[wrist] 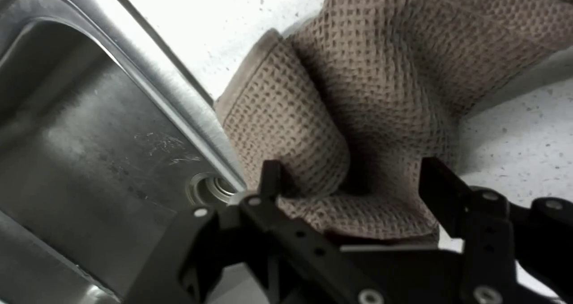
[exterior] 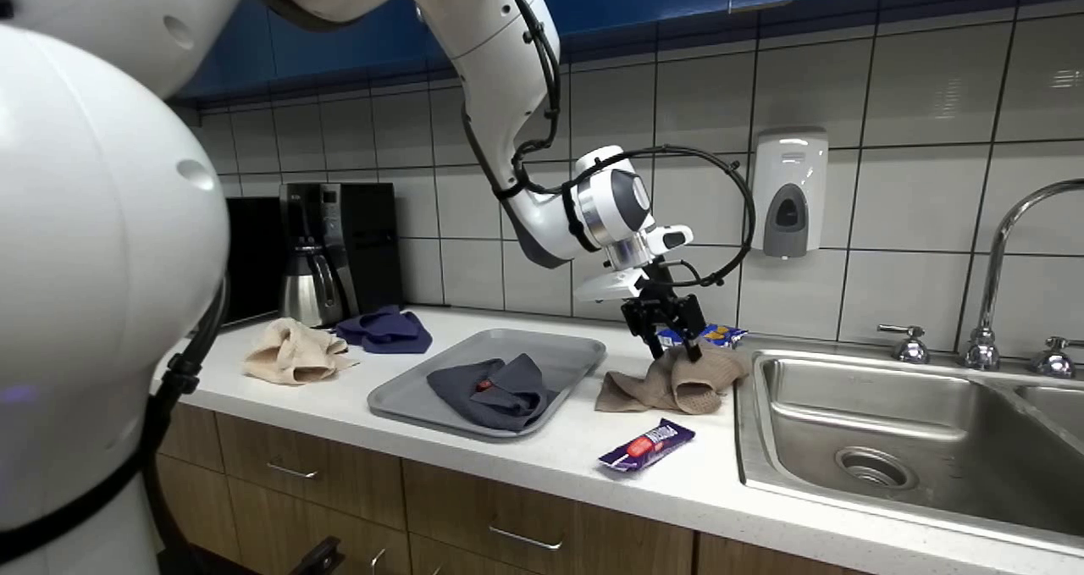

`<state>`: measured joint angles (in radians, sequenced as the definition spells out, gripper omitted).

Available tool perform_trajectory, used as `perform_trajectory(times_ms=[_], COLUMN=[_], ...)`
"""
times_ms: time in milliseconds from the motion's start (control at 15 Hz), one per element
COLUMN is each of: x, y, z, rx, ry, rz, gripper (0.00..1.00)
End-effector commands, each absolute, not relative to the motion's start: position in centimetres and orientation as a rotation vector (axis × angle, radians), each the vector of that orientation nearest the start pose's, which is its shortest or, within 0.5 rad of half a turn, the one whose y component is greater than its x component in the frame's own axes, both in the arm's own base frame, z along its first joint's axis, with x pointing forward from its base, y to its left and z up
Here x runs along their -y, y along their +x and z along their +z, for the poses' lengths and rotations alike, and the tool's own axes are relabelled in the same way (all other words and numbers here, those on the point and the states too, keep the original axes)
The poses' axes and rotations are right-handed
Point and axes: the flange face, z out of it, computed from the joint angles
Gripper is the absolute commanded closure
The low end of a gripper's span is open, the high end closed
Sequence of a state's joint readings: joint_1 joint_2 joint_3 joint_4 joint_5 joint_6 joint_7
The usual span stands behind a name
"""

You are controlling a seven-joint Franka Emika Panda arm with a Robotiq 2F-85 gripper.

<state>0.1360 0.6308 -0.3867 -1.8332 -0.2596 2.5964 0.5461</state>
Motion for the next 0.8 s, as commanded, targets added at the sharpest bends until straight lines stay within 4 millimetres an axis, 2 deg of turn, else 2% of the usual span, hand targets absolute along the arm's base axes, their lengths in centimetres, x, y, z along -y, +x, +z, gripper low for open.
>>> perform_trajectory(times_ms=[0, 333, 733], x=[12.2, 9.4, 6.4], y=[64.3, 64.1, 62.5], z=[23.5, 24.4, 25.8], rx=[-0.813, -0.723, -0.629], ry=[-3.347, -3.347, -3.317], rz=[-0.38, -0.4, -0.404], gripper=[0.0, 0.0, 0.0])
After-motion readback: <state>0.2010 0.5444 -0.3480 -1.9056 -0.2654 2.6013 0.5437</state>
